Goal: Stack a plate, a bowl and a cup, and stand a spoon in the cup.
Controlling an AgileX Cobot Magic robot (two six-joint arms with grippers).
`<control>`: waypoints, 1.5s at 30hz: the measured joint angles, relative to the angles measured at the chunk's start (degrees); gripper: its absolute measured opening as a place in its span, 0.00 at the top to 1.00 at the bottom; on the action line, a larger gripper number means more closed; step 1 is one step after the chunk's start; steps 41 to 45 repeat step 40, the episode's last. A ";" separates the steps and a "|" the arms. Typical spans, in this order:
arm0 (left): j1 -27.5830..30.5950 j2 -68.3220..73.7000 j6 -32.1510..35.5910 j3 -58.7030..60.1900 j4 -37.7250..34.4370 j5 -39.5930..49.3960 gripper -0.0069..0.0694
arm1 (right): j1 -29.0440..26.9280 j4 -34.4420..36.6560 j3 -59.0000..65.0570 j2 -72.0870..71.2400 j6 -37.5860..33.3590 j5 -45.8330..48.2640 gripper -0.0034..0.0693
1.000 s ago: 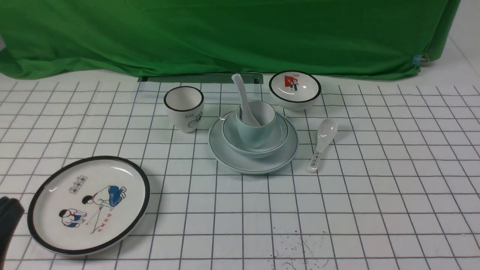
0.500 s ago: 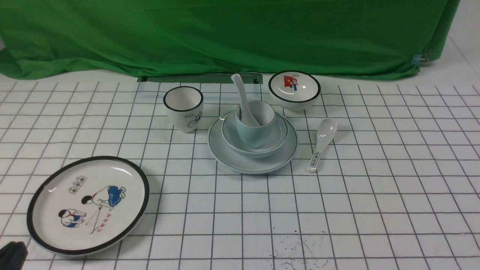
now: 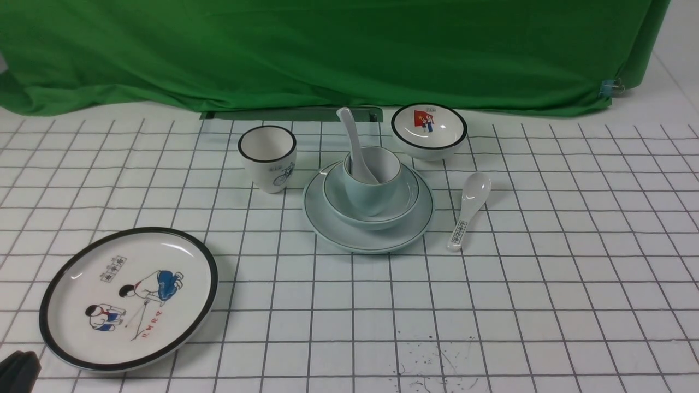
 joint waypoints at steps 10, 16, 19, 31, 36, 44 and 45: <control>0.00 0.00 0.00 0.00 0.00 0.00 0.95 | 0.00 0.00 0.00 0.00 0.00 0.00 0.70; 0.00 0.00 0.17 0.00 0.00 0.00 0.95 | 0.00 0.00 0.00 0.00 0.00 0.00 0.69; 0.00 0.00 0.19 0.00 0.00 0.00 0.95 | 0.00 0.00 0.00 0.00 0.00 0.00 0.69; 0.00 0.00 0.24 0.00 0.00 0.00 0.95 | 0.00 0.00 0.00 0.00 0.00 0.00 0.64; 0.00 0.00 0.24 0.00 0.00 0.00 0.95 | 0.00 0.00 0.00 0.00 0.00 0.00 0.63; 0.00 0.00 0.24 0.00 0.00 0.00 0.95 | 0.00 0.00 0.00 0.00 0.00 0.00 0.63; 0.00 0.00 0.24 0.00 0.00 0.00 0.95 | 0.00 0.00 0.00 0.00 0.00 0.00 0.63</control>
